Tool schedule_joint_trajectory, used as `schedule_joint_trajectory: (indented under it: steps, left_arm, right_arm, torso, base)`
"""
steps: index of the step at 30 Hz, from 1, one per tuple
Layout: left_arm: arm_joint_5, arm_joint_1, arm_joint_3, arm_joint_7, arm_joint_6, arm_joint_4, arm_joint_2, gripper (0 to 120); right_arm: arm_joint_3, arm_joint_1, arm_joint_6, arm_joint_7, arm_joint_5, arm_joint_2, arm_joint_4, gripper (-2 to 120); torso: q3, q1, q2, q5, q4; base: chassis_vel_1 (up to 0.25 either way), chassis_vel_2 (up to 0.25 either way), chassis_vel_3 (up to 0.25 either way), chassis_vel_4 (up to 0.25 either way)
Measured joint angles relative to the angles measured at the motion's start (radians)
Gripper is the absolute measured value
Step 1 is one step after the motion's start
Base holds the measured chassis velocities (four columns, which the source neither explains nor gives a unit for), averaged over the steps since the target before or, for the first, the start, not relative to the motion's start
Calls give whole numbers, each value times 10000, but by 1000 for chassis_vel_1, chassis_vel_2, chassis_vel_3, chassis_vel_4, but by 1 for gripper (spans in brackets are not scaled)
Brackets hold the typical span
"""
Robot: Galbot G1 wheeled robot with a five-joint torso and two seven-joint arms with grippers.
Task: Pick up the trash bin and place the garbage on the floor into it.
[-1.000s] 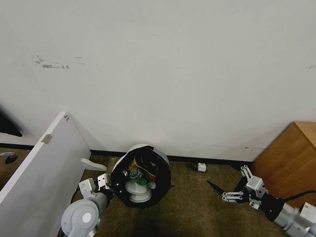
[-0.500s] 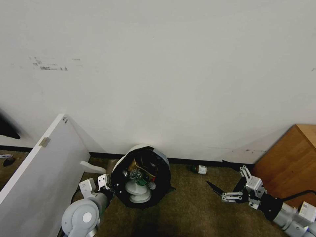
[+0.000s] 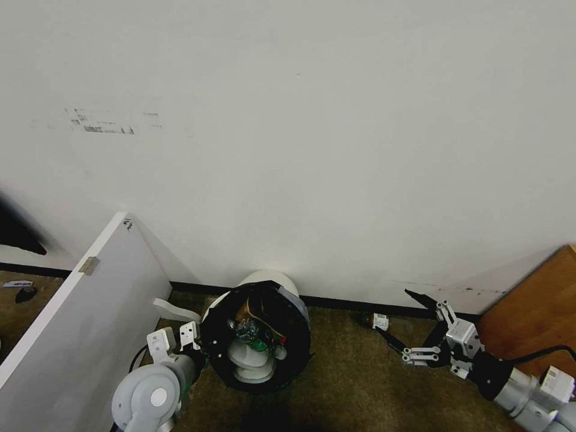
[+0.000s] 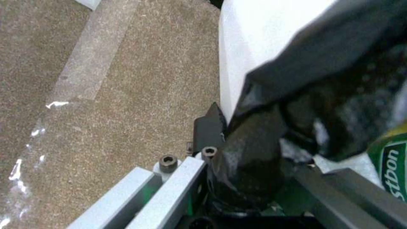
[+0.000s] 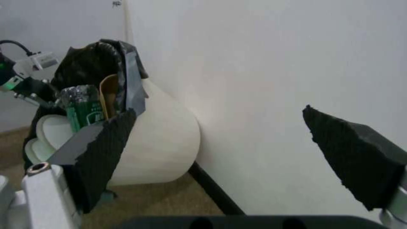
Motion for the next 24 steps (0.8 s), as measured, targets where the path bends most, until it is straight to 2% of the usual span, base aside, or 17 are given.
schedule_joint_trajectory:
  steps: [8, 14, 16, 21, 24]
  left_arm:
    - [76, 101, 55, -7, 3, -70, -31, 0]
    - [5, 322, 95, -331, 86, -345, 80, 0]
    - [-410, 427, 77, -787, 90, -617, 132, 0]
    - [-1079, 597, -16, -1368, 87, -1104, 242, 0]
    - [-1621, 744, -157, -1698, 89, -1483, 383, 0]
  right_arm:
    - [-21, 34, 28, 44, 12, -45, -71, 100]
    - [-61, 72, 76, 103, 12, -51, -126, 100]
    - [-70, 75, 99, 114, 12, -49, -144, 100]
    - [-72, 74, 107, 118, 3, -36, -147, 100]
    - [-72, 55, 111, 118, -12, -33, -153, 100]
  torso:
    - [1, 0, 0, -6, -9]
    - [2, 1, -1, -11, -17]
    - [2, 1, -1, -12, -15]
    - [1, 2, -2, -10, -16]
    - [1, 2, -2, -6, -8]
  base:
    - [0, 0, 0, 0]
    - [0, 0, 0, 0]
    - [0, 0, 0, 0]
    - [0, 0, 0, 0]
    - [0, 0, 0, 0]
